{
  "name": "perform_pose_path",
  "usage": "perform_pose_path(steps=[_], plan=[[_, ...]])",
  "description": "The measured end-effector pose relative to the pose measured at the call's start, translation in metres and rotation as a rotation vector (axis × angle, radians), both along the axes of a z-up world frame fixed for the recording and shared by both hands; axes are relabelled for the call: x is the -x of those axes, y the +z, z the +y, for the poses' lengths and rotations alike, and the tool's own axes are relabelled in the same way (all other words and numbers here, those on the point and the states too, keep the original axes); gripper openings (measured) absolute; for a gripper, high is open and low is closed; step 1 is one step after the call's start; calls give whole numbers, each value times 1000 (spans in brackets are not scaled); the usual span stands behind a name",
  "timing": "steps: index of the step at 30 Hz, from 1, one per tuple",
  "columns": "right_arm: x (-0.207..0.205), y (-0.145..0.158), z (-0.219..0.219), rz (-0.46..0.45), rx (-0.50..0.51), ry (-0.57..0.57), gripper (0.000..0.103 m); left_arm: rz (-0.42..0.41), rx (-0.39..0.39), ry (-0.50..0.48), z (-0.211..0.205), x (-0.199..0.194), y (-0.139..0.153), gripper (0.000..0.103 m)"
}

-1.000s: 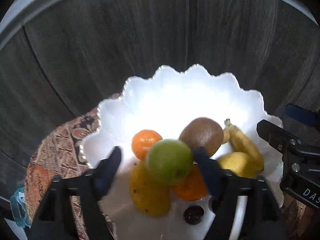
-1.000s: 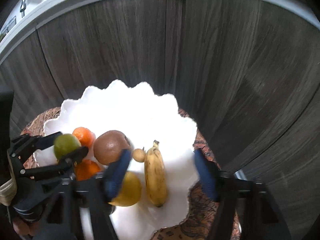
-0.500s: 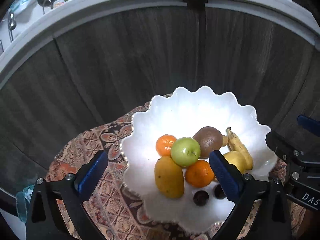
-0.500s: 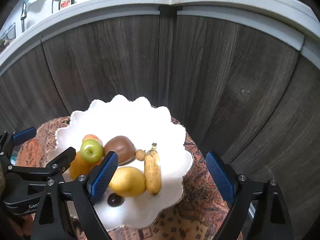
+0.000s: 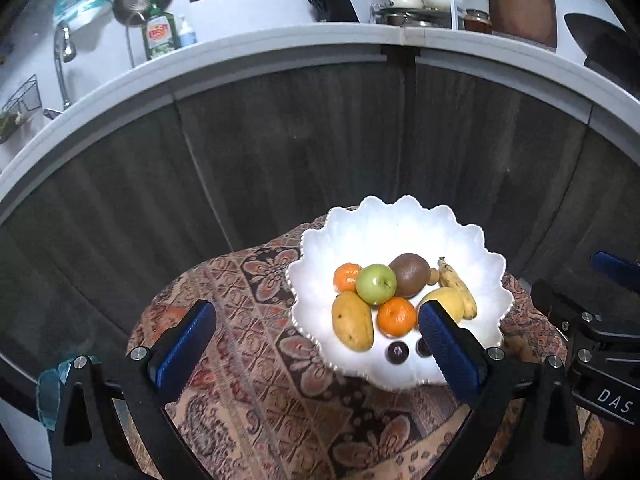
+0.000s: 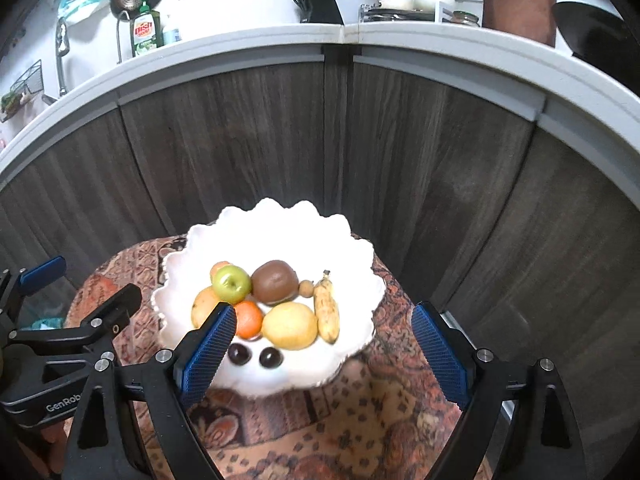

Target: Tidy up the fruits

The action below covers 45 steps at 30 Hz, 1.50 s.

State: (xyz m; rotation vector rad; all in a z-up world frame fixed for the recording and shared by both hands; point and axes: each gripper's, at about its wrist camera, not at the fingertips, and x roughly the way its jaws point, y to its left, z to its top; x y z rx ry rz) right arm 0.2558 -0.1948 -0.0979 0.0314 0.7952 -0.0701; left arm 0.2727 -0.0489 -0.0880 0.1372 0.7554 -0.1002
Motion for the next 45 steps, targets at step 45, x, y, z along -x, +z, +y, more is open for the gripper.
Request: perform_pose_path(steps=[45], plan=[[176,65,30,-141,22,-11,90,-72,53,62,44,184,53,103]])
